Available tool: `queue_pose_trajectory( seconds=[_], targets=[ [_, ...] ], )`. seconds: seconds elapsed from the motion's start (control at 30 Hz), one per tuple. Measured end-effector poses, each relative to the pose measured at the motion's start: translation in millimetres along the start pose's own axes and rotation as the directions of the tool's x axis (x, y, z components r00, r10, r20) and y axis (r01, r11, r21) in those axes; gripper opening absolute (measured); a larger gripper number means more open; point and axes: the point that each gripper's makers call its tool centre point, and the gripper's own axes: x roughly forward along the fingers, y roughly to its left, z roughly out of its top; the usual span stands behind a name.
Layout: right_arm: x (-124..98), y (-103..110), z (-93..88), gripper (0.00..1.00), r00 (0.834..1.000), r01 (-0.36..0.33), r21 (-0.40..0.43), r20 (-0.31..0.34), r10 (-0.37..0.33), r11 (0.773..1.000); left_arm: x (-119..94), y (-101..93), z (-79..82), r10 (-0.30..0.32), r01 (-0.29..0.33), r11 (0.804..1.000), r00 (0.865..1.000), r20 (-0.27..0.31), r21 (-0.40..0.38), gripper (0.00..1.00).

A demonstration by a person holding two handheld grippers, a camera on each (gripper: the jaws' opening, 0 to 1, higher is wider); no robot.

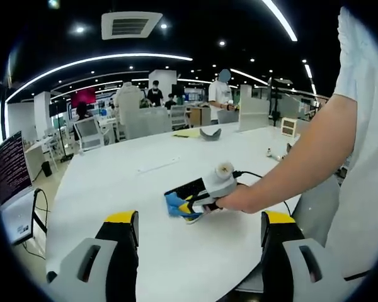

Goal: Wipe the mirror surface with the cleaning cloth until all visible marks leave the cleaned area.

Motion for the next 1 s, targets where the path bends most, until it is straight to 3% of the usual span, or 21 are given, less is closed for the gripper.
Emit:
queue_pose_trajectory(
  seconds=[1.0],
  targets=[
    [-16.8,15.5,-11.6,0.04,1.000,0.019,0.007,-0.014,-0.019,1.000,-23.0,1.5,-1.2,0.006,-0.007,1.000,1.000,0.020,0.017,0.79]
  ],
)
